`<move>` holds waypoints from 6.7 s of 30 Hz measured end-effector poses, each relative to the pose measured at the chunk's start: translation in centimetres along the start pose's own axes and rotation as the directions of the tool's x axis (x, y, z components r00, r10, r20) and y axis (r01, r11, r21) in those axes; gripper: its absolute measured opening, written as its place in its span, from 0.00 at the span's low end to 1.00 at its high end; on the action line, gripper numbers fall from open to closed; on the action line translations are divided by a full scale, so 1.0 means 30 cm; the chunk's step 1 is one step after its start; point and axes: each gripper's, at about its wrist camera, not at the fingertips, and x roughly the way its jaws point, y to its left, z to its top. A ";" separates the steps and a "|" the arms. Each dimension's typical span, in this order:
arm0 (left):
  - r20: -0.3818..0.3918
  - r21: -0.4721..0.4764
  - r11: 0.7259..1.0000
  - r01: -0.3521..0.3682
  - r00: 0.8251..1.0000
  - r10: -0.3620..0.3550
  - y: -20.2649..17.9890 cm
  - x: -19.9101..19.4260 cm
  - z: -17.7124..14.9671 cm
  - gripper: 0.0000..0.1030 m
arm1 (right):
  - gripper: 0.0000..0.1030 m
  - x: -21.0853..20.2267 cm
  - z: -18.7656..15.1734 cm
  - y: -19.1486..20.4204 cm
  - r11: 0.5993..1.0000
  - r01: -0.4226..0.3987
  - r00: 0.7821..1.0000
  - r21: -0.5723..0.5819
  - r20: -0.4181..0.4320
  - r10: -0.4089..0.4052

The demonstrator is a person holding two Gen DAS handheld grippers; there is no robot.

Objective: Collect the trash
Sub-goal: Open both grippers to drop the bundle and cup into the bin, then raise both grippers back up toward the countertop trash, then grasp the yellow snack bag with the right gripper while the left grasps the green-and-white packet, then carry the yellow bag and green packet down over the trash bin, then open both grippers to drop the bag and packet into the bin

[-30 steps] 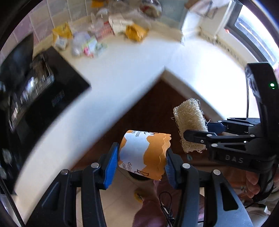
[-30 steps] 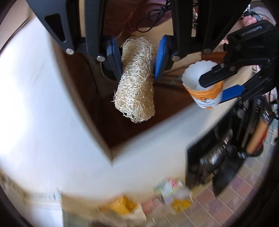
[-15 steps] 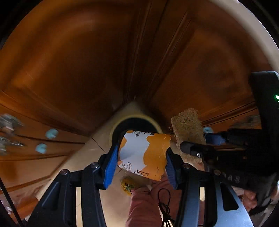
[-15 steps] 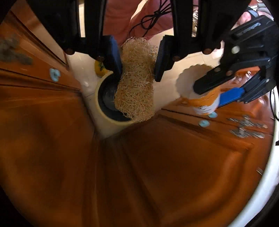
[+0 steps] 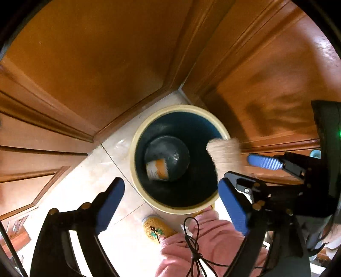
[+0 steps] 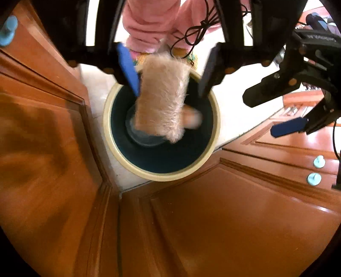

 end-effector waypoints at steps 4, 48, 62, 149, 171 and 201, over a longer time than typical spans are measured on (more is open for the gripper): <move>0.004 0.001 1.000 0.001 1.000 -0.001 0.000 -0.031 0.014 0.86 | 0.66 -0.012 -0.012 0.005 1.000 0.017 1.000 0.003 0.004 -0.017; 0.471 0.169 0.980 -0.105 0.882 0.013 -0.298 -1.654 0.184 0.84 | 0.64 -1.573 -0.032 0.455 0.984 0.129 0.879 0.121 0.445 -0.170; 0.527 0.096 0.991 -0.094 0.849 0.030 -0.279 -1.806 0.281 0.84 | 0.64 -1.739 0.063 0.543 0.986 0.158 0.812 0.061 0.560 -0.165; 0.523 -0.075 0.997 0.014 0.852 0.027 -0.200 -1.434 0.971 0.02 | 0.18 -1.511 0.930 0.246 0.980 0.040 0.894 -0.193 0.445 0.051; 0.396 0.133 0.991 -0.009 0.917 -0.045 -0.260 -1.384 0.238 0.02 | 0.17 -1.414 0.215 0.388 0.994 0.009 0.920 -0.111 0.391 0.036; 0.033 0.034 0.999 -0.002 0.999 0.001 -0.052 -0.209 0.132 0.07 | 0.22 -0.200 0.120 0.055 0.999 -0.034 0.999 0.000 0.026 0.034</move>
